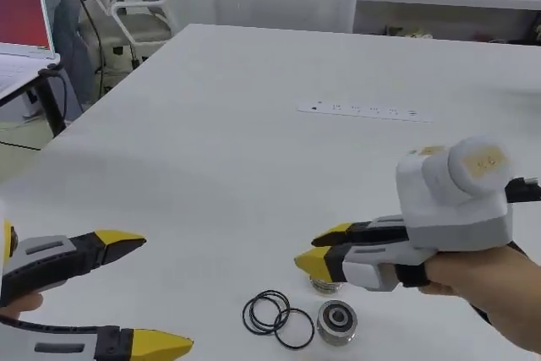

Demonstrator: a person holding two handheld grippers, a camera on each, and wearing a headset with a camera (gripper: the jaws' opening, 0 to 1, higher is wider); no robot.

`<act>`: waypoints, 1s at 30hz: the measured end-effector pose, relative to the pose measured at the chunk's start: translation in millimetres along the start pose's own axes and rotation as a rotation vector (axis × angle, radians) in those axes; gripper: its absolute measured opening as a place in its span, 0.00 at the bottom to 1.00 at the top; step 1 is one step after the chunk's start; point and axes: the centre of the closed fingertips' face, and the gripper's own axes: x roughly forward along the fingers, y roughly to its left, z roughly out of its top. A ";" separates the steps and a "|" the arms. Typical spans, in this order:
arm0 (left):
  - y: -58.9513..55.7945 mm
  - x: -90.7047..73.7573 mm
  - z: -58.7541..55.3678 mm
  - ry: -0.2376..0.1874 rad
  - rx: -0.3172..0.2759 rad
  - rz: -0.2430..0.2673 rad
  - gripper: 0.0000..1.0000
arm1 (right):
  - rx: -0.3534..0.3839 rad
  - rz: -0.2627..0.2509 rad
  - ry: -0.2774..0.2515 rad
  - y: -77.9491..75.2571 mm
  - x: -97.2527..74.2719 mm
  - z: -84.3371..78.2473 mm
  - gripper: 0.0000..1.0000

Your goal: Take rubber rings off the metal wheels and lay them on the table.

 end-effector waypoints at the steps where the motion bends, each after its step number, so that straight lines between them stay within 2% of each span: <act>1: 0.1 0.2 -0.5 0.002 0.000 -0.001 0.72 | -0.001 -0.001 -0.011 -0.5 -3.3 4.4 0.22; 5: 0.6 1.3 -0.3 0.002 -0.001 -0.005 0.72 | -0.002 0.001 -0.048 -2.6 -16.2 18.8 0.27; 8: 0.4 2.2 1.4 -0.003 0.001 -0.010 0.72 | 0.035 0.021 -0.096 -1.7 -26.9 32.3 0.32; 12: -1.1 3.3 4.2 -0.010 0.002 -0.020 0.72 | 0.018 0.023 -0.150 -0.5 -45.9 48.2 0.38; 16: -3.0 3.5 10.7 -0.032 -0.003 -0.030 0.73 | 0.004 0.048 -0.204 6.4 -63.6 59.9 0.47; 19: -3.5 3.4 13.7 -0.039 -0.001 -0.032 0.74 | -0.042 0.028 -0.212 5.9 -74.9 61.6 0.52; 23: -2.9 2.9 17.7 -0.053 0.001 -0.029 0.78 | -0.077 0.013 -0.211 4.5 -87.3 58.2 0.68; 30: -0.2 0.2 21.6 -0.070 -0.007 -0.020 0.80 | -0.114 -0.026 -0.230 0.1 -106.9 49.1 0.78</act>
